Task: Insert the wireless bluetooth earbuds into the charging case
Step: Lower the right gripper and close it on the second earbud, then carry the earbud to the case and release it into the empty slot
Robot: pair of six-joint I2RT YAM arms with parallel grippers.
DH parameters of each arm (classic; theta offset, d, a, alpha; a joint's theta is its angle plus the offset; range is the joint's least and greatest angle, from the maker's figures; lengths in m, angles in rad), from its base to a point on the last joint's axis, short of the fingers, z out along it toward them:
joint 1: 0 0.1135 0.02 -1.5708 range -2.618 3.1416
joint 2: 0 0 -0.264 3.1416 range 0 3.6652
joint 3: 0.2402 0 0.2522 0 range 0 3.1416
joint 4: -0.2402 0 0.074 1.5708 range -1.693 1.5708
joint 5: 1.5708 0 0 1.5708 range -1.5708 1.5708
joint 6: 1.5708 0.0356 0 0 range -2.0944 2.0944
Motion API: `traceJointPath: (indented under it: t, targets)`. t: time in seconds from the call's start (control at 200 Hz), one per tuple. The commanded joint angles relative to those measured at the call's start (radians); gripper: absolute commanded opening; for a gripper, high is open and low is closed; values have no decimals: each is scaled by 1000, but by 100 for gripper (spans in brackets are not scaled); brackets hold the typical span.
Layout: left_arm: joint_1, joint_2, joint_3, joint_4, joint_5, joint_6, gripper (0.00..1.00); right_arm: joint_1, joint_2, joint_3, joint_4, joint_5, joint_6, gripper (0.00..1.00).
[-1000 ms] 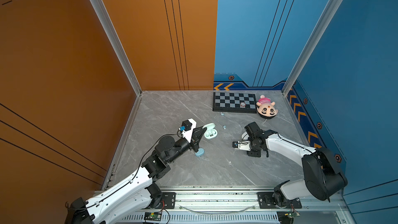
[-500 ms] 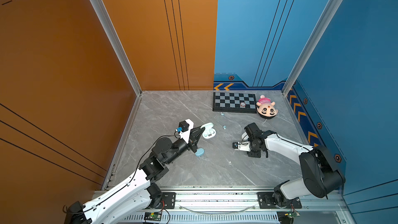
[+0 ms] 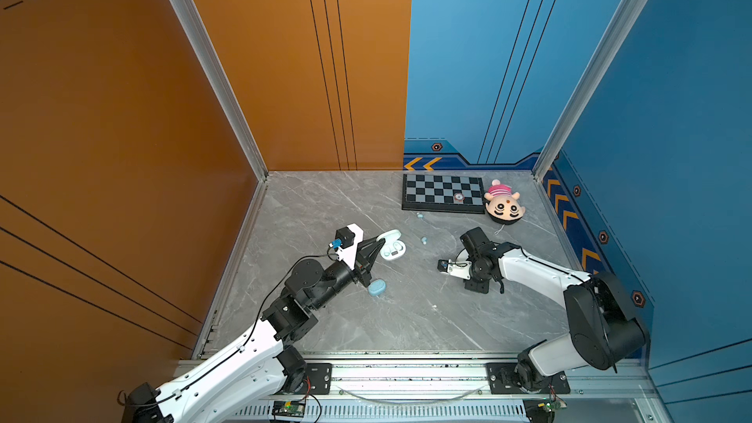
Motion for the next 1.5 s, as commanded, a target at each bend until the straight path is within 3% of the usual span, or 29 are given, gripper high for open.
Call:
traceJointPath:
  t: [0.0,0.445,0.771,1.136,1.497]
  targets:
    - [10,5,-4,6,-10,-7,0,13,-86,68,-60,-82,156,11]
    - [10,119,47,44,-17,10,0,4,-309,265,-129,-418,896,10]
    - [8,238,72,133,-44,13,0,10,-369,348,-103,-618,1296,10]
    - [-4,333,129,167,-30,29,0,167,-330,402,72,-623,1548,10]
    - [-26,326,141,167,-14,39,0,255,-221,447,189,-565,1599,9]
